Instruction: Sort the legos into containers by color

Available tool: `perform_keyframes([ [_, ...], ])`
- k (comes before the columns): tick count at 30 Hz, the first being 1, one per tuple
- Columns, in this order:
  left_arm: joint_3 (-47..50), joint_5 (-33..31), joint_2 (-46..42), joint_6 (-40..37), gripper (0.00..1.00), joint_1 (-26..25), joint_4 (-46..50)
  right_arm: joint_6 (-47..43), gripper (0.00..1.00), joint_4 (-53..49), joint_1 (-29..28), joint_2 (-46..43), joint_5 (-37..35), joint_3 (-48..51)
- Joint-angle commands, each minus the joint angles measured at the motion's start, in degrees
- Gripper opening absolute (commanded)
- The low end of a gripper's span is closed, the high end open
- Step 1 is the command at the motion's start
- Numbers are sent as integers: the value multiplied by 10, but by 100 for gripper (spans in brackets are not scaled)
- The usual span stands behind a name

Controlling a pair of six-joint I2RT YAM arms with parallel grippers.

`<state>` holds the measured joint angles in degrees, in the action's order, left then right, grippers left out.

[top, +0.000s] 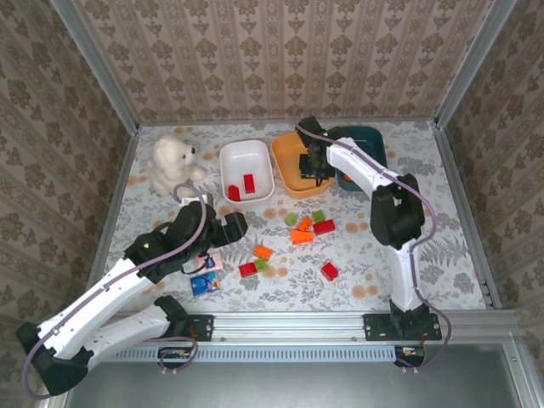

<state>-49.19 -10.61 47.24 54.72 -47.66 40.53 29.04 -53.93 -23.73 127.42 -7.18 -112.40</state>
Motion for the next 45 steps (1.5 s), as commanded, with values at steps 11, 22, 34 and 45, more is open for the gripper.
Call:
perform_keyframes([
  [11, -10, -8, 3, 22, 93, -4, 50, 6, 59, -71, 12, 100, 12, -128],
  [22, 47, 93, 62, -5, 84, -23, 67, -28, 68, 147, -30, -161, 58, 37],
  [34, -35, 101, 276, -374, 80, -90, 101, -11, 72, 288, -54, -577, 166, 530],
  [45, -88, 104, 432, -446, 81, -86, 103, 28, 73, 196, -53, -718, 163, 584],
])
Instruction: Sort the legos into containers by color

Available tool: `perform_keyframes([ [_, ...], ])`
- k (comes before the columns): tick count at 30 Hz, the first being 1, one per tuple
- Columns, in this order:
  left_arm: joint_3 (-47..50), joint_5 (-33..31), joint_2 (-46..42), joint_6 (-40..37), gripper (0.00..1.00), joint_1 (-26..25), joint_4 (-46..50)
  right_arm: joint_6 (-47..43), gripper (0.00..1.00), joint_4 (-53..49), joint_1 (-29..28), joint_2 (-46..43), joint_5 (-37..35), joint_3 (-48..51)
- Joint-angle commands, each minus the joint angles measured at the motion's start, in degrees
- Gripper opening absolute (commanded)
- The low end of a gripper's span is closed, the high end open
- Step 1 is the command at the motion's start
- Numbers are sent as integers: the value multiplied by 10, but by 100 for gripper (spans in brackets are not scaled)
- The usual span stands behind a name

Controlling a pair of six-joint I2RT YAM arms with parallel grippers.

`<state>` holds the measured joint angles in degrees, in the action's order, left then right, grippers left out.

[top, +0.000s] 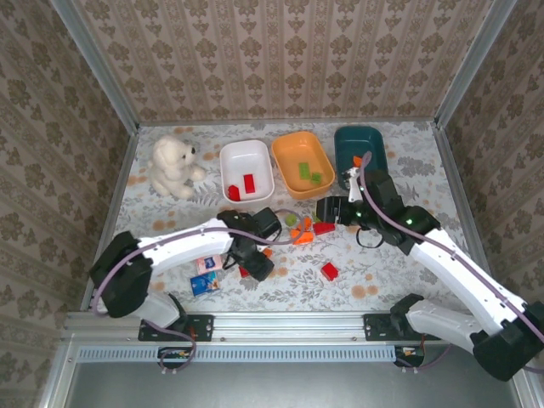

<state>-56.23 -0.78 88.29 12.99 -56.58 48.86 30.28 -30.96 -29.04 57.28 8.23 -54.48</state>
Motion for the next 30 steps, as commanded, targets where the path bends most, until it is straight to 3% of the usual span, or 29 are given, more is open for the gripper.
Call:
perform_keyframes([
  [1, -19, 6, 30, -19, 81, 6, 20, 16, 74, -38, 0, -22, 7, 4],
  [9, 21, -8, 38, 34, 83, 6, -27, 19, 74, -53, 0, -37, 3, 4],
  [17, 49, 9, 43, 82, 71, 4, -42, 20, 74, -52, 0, -31, 5, 3],
  [21, 58, 14, 23, 112, 63, -4, -47, 25, 74, -50, 0, -31, 3, 8],
  [27, 75, 5, 29, 147, 36, -8, -60, 32, 74, -42, 0, -30, 6, 7],
  [30, 65, -6, 31, 153, 31, -8, -48, 31, 74, -46, 0, -29, 5, 0],
])
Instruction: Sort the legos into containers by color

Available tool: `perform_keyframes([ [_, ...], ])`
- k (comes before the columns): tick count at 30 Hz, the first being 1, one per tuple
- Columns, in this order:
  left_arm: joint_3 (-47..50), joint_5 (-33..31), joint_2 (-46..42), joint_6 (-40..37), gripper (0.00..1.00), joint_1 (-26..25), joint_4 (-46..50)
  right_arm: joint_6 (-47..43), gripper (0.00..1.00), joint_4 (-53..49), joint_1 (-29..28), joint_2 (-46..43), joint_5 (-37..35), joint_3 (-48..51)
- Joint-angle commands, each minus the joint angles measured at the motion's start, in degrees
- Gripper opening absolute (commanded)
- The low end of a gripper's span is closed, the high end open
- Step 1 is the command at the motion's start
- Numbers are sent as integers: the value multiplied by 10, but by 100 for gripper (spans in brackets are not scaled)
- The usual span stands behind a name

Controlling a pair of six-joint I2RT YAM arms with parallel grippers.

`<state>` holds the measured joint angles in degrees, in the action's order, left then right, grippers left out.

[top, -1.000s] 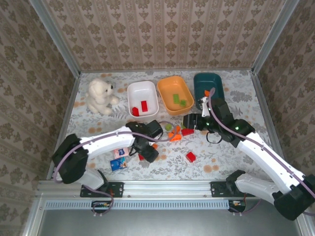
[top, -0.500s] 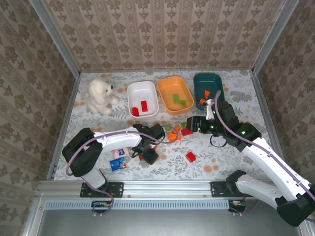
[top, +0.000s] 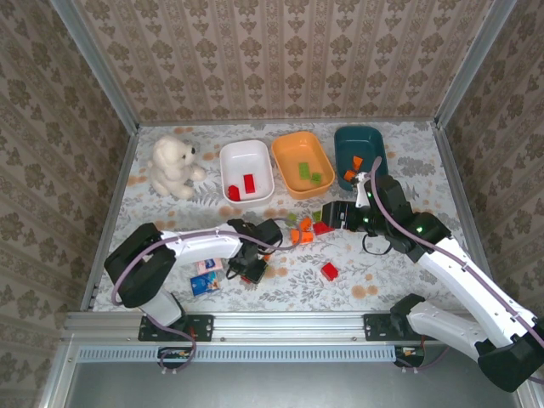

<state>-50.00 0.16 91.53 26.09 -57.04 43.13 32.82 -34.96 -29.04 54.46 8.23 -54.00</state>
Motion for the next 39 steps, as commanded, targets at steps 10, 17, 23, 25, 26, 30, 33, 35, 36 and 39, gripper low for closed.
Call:
perform_keyframes([
  [10, -100, -51, -151, 73, 27, 68, 149, 9, 74, -26, 0, 0, -1, -57],
  [17, -187, 50, -131, 48, 28, 258, 72, 14, 74, 8, -1, 42, 44, -89],
  [23, -337, 93, 45, 50, 28, 297, 12, 7, 74, 30, -7, 83, 92, -107],
  [25, -391, 108, 105, 58, 28, 300, 6, 8, 74, 32, -7, 87, 95, -109],
  [26, -418, 113, 138, 62, 28, 300, 5, 7, 74, 30, -7, 88, 94, -111],
  [30, -488, 128, 239, 84, 28, 301, 4, 10, 74, 29, -7, 83, 87, -111],
  [33, -511, 142, 282, 106, 28, 303, -10, 10, 74, 27, -7, 77, 82, -110],
  [35, -519, 145, 303, 116, 29, 303, -13, 9, 74, 23, -7, 74, 79, -110],
  [36, -522, 145, 311, 118, 29, 303, -12, 8, 74, 21, -7, 73, 78, -110],
  [39, -522, 156, 329, 124, 34, 303, -16, 6, 75, 14, -7, 71, 75, -107],
])
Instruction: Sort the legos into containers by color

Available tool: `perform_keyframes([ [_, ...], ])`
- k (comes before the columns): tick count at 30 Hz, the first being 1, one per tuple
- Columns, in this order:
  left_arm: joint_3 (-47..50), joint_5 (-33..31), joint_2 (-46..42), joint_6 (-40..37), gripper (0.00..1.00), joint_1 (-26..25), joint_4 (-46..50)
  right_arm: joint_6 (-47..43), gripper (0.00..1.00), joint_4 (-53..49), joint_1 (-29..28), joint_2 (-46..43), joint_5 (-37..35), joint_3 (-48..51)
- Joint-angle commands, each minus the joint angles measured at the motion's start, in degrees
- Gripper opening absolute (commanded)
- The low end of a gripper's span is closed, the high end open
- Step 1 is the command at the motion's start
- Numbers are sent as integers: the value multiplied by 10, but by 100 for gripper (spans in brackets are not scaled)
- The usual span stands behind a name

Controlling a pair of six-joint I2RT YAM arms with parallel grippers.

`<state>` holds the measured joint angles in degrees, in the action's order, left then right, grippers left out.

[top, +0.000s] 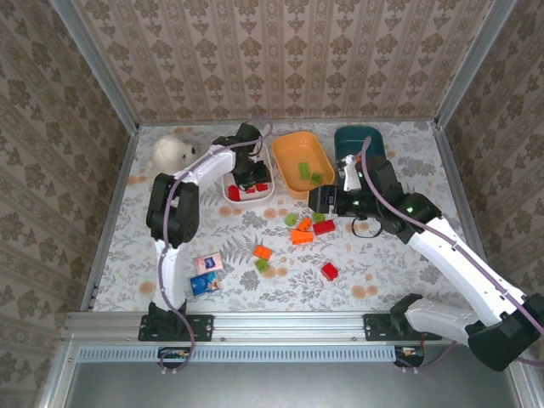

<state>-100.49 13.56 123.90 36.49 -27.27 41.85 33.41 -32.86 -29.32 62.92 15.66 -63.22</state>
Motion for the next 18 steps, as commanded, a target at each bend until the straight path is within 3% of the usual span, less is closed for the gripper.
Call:
perform_keyframes([
  [1, -16, 28, 8, 22, 38, 6, -5, -1, 75, -12, -4, -13, -1, -14],
  [3, -10, 32, 9, 25, 50, 6, -4, -4, 75, -29, -4, -10, -14, -13],
  [8, 3, 24, -25, 25, 62, 5, -4, -15, 74, -67, -4, 2, -37, -16],
  [18, 49, -24, -197, 22, 67, 3, 10, -21, 75, -165, -22, 82, -95, -13],
])
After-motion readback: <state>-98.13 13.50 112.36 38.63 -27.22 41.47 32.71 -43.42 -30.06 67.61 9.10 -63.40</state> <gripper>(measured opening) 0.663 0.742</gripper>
